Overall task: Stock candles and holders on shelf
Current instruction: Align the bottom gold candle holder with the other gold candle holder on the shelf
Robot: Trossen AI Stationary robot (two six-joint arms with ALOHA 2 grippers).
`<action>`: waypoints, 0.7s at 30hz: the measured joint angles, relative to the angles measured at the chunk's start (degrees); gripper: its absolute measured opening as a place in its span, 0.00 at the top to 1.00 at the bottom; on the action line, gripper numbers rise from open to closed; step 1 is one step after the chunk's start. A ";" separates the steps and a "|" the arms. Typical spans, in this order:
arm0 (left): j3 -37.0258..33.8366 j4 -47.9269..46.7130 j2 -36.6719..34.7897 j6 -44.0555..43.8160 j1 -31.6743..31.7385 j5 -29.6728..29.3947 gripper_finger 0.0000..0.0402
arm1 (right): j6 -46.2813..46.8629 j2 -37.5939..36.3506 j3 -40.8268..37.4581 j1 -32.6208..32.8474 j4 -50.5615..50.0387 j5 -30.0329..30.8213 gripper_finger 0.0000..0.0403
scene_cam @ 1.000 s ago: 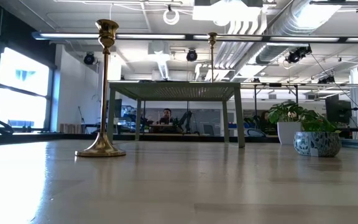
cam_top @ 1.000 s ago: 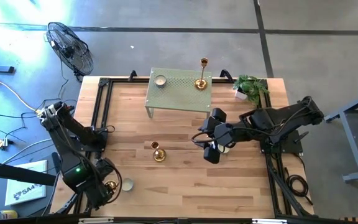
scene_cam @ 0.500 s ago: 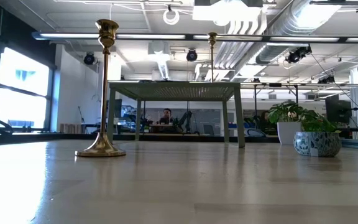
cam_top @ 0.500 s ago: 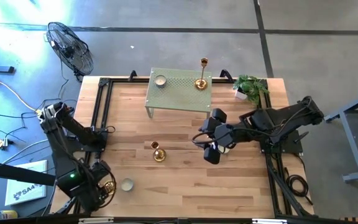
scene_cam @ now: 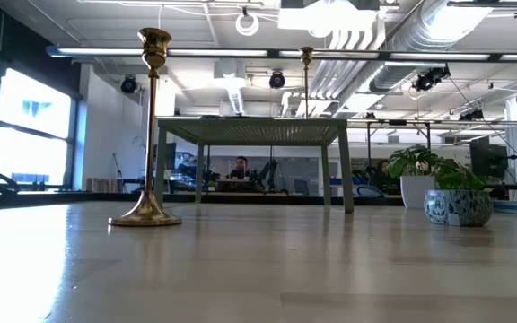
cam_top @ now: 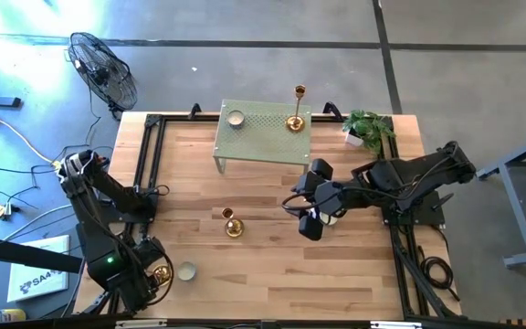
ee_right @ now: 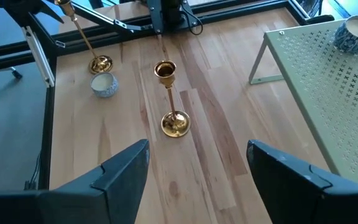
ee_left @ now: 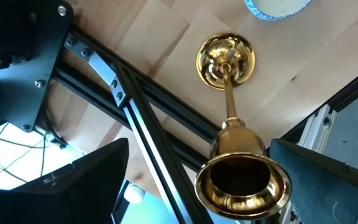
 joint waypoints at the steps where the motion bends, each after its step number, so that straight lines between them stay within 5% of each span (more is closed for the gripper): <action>1: 0.00 -0.02 0.00 0.00 0.00 -0.05 0.05 | 0.00 0.00 0.00 0.00 0.07 0.00 0.35; 21: 0.00 3.07 0.00 -0.46 0.00 -1.15 0.05 | 0.00 0.00 0.00 0.00 0.14 -0.17 0.35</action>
